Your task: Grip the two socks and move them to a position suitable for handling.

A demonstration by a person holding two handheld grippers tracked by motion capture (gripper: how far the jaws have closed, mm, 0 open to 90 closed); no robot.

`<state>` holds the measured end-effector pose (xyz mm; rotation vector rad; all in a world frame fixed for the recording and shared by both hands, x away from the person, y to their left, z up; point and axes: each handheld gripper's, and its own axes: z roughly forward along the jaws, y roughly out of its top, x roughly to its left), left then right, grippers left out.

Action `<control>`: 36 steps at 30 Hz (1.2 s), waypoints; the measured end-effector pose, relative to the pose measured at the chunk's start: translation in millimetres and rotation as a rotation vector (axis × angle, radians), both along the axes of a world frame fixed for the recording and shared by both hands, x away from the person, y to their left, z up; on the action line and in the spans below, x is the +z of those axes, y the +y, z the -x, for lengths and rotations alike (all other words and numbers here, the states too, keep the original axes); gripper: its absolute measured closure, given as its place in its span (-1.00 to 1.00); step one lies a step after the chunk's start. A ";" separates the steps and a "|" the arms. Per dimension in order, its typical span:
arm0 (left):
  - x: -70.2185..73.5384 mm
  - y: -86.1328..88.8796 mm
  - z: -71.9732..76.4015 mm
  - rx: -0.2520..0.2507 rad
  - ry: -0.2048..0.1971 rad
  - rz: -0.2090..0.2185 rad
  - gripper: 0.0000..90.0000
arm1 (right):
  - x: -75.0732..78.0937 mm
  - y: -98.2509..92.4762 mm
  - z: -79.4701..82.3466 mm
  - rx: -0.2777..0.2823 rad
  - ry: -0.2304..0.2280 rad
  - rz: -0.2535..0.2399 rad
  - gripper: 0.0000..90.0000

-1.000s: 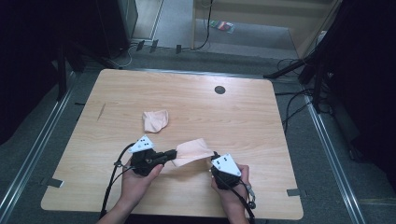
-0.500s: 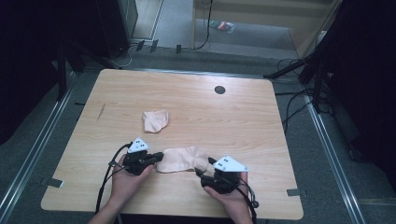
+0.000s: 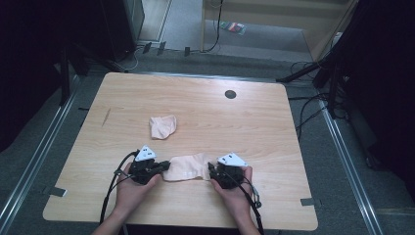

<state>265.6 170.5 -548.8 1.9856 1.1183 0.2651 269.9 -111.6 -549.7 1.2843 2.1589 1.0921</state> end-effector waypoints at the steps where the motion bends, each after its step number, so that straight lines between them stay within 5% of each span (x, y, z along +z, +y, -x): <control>1: 0.3 0.0 0.5 -0.004 0.000 0.001 0.97 | -1.6 2.4 0.4 0.005 0.005 0.012 0.47; 4: 0.8 -0.5 1.4 -0.010 -0.001 0.000 0.98 | -1.1 6.0 4.6 0.039 0.004 0.033 0.86; 9: 5.5 1.1 6.0 -0.024 -0.010 -0.009 0.98 | 4.6 2.4 8.7 0.029 0.018 0.016 0.89; 15: 16.8 11.7 20.5 -0.056 -0.014 -0.021 0.99 | 22.2 -23.5 21.0 0.031 0.058 -0.090 0.91; 22: 11.5 9.4 26.2 -0.130 0.022 -0.041 0.91 | 21.6 -25.2 36.8 0.061 0.079 -0.094 0.89; 23: 9.1 9.0 25.6 -0.132 0.030 -0.028 0.91 | 20.2 -23.6 36.8 0.079 0.078 -0.084 0.82; 25: 9.1 11.9 24.3 -0.135 0.018 0.020 0.46 | 20.1 -23.4 34.1 0.076 0.060 -0.088 0.18; 31: 14.1 26.8 21.1 -0.055 -0.025 0.116 0.51 | 29.0 -34.8 33.9 0.048 -0.004 -0.170 0.28; 36: 10.9 37.0 18.0 0.027 -0.040 0.160 0.46 | 29.3 -36.3 33.0 0.029 -0.021 -0.175 0.19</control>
